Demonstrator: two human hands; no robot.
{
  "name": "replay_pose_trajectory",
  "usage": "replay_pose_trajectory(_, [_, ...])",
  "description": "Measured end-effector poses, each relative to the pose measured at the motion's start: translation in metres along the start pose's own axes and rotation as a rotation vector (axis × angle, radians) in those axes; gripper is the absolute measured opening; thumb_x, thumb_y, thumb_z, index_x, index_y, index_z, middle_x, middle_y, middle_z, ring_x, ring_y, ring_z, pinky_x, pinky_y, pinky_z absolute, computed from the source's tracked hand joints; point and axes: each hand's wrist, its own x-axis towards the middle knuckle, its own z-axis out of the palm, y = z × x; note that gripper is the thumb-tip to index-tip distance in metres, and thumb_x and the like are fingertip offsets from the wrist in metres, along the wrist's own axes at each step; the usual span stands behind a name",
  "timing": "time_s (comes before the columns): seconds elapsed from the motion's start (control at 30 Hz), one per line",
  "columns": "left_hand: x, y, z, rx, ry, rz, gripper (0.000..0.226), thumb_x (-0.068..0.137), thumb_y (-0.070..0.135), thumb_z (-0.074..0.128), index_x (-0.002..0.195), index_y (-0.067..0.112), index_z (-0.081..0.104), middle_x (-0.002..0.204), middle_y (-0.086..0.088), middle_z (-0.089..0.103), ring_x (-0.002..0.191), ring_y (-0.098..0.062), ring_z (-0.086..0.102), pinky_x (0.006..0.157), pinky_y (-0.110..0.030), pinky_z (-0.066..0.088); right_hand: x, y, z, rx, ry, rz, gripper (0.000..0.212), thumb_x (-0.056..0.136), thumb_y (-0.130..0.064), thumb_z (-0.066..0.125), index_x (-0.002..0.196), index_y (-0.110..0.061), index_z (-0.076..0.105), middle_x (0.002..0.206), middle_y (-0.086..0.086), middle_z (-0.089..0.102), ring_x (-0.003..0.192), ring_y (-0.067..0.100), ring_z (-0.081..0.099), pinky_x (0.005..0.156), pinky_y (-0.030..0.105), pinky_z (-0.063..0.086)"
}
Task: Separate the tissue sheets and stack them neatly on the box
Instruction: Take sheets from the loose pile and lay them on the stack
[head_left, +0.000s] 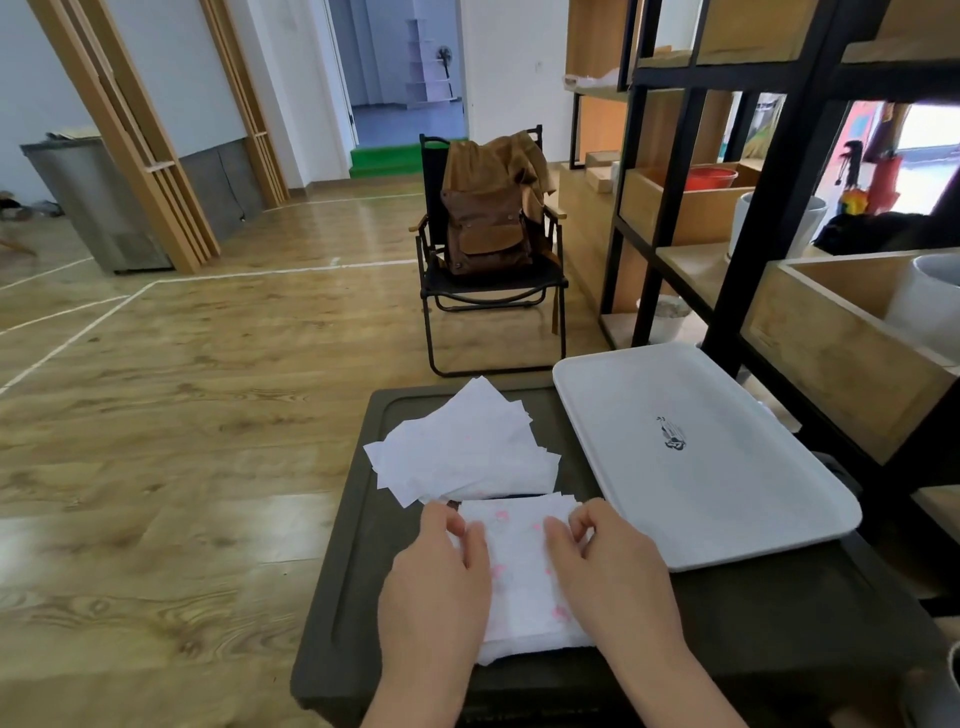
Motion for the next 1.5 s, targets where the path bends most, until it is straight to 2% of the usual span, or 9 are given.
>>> replay_pose_trajectory(0.23, [0.067, -0.008, -0.012, -0.063, -0.14, 0.123, 0.018, 0.081, 0.036, 0.072, 0.08, 0.036, 0.054, 0.073, 0.013, 0.059, 0.07, -0.002, 0.055, 0.057, -0.018, 0.036, 0.004, -0.002, 0.004, 0.047, -0.004, 0.03, 0.027, 0.091, -0.046, 0.057, 0.08, -0.031, 0.036, 0.072, -0.008, 0.055, 0.054, 0.01, 0.061, 0.048, 0.019, 0.049])
replay_pose_trajectory(0.4, [0.122, -0.012, 0.003, 0.241, -0.383, 0.388, 0.032, 0.086, 0.025, 0.067, 0.114, 0.036, 0.058, 0.112, 0.016, 0.051, 0.109, -0.009, 0.045, 0.087, -0.028, 0.044, 0.002, -0.002, 0.006, 0.08, -0.047, 0.013, 0.027, 0.093, -0.044, 0.052, 0.078, -0.031, 0.034, 0.072, -0.007, 0.057, 0.046, 0.005, 0.061, 0.042, 0.015, 0.044])
replay_pose_trajectory(0.5, [0.134, -0.014, 0.013, 0.22, -0.279, 0.413, 0.007, 0.093, 0.028, 0.059, 0.091, 0.031, 0.064, 0.092, 0.013, 0.06, 0.095, -0.012, 0.058, 0.07, -0.022, 0.038, 0.002, 0.001, 0.006, 0.046, -0.034, 0.004, 0.027, 0.092, -0.047, 0.052, 0.077, -0.034, 0.033, 0.07, -0.007, 0.057, 0.054, 0.006, 0.059, 0.049, 0.018, 0.045])
replay_pose_trajectory(0.63, [0.133, -0.013, 0.01, 0.044, -0.108, 0.39, 0.01, 0.094, 0.03, 0.062, 0.095, 0.029, 0.073, 0.08, 0.019, 0.064, 0.076, 0.001, 0.056, 0.06, -0.009, 0.033, 0.002, 0.003, 0.009, 0.096, -0.046, 0.021, 0.025, 0.091, -0.047, 0.052, 0.079, -0.035, 0.034, 0.07, -0.006, 0.059, 0.057, 0.011, 0.062, 0.06, 0.03, 0.054])
replay_pose_trajectory(0.83, [0.128, -0.017, -0.006, 0.015, 0.176, 0.333, 0.01, 0.09, 0.017, 0.067, 0.094, 0.02, 0.076, 0.085, 0.006, 0.069, 0.077, -0.015, 0.058, 0.061, -0.021, 0.036, 0.0, 0.002, 0.007, 0.136, -0.041, 0.018, 0.024, 0.091, -0.044, 0.054, 0.078, -0.032, 0.037, 0.07, -0.004, 0.059, 0.052, 0.012, 0.063, 0.055, 0.028, 0.054])
replay_pose_trajectory(1.03, [0.122, -0.023, -0.002, 0.064, -0.069, 0.287, 0.019, 0.085, 0.042, 0.069, 0.097, 0.026, 0.074, 0.093, 0.011, 0.068, 0.088, -0.009, 0.058, 0.071, -0.023, 0.042, 0.0, -0.001, 0.003, 0.173, -0.053, 0.033, 0.025, 0.092, -0.039, 0.056, 0.077, -0.028, 0.04, 0.072, -0.003, 0.057, 0.042, 0.009, 0.06, 0.04, 0.017, 0.043])
replay_pose_trajectory(1.2, [0.12, -0.023, -0.004, 0.149, 0.039, 0.326, 0.017, 0.09, 0.028, 0.06, 0.083, 0.021, 0.075, 0.073, 0.009, 0.065, 0.076, -0.015, 0.057, 0.055, -0.021, 0.033, 0.001, -0.003, 0.002, 0.147, -0.07, 0.039, 0.024, 0.092, -0.041, 0.056, 0.078, -0.029, 0.04, 0.073, -0.004, 0.057, 0.049, 0.013, 0.063, 0.054, 0.029, 0.054])
replay_pose_trajectory(1.37, [0.123, -0.017, -0.006, 0.227, -0.029, 0.244, 0.02, 0.082, 0.014, 0.058, 0.093, 0.023, 0.072, 0.095, 0.008, 0.069, 0.093, -0.018, 0.055, 0.075, -0.03, 0.046, 0.001, -0.003, 0.001, 0.142, -0.073, 0.031, 0.025, 0.092, -0.04, 0.055, 0.077, -0.029, 0.038, 0.075, -0.004, 0.058, 0.042, 0.008, 0.06, 0.043, 0.019, 0.046])
replay_pose_trajectory(1.5, [0.121, -0.015, -0.004, 0.233, -0.089, 0.2, 0.028, 0.081, 0.038, 0.069, 0.108, 0.031, 0.064, 0.103, 0.011, 0.066, 0.101, -0.015, 0.051, 0.087, -0.03, 0.043, 0.002, -0.004, 0.0, 0.108, -0.054, 0.014, 0.025, 0.092, -0.039, 0.056, 0.077, -0.029, 0.039, 0.077, -0.005, 0.058, 0.05, 0.011, 0.061, 0.049, 0.026, 0.054])
